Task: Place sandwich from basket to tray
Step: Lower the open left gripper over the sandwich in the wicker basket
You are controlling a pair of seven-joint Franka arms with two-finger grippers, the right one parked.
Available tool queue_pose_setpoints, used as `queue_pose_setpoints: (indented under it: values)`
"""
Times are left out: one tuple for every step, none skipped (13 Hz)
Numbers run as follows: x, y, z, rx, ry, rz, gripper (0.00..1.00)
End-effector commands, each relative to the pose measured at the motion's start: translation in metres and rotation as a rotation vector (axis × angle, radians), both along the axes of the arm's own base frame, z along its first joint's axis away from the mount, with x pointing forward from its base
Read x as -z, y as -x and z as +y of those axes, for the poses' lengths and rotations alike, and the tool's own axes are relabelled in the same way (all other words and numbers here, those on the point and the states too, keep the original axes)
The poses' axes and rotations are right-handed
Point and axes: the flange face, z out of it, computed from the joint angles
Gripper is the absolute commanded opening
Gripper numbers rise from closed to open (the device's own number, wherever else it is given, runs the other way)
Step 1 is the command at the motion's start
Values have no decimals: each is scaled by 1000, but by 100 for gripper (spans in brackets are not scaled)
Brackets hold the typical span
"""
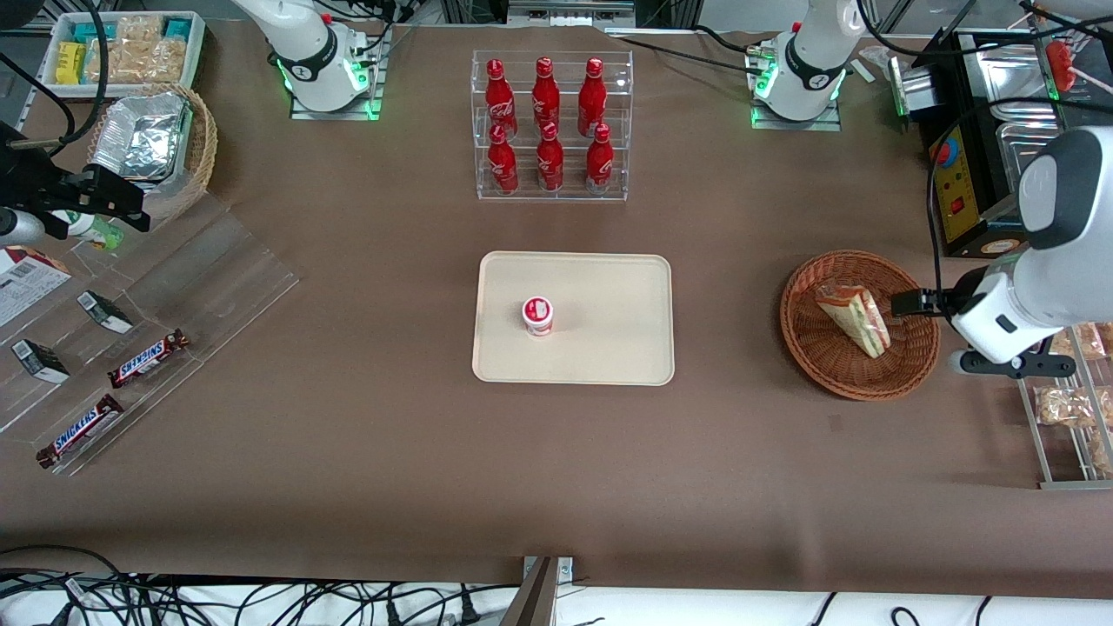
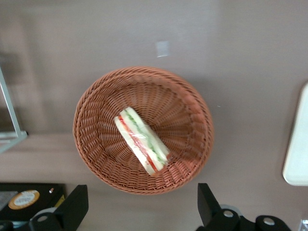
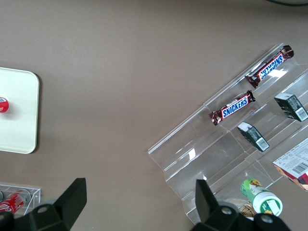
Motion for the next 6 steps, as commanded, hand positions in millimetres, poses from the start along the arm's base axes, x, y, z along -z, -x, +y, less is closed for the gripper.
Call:
queue_pose_setpoints:
  values:
    - [23,5,3,-172,-52,-20,100]
    - [34,9,-2,-210,-59,-24,100]
    - [43,15,-7,-248,-71,-39,100]
    - [55,20,-13,-348,-118,-72,100]
    - [69,26,-24,-403,-187,-105,100]
    - [86,32,-34,-399,-219,-108,100]
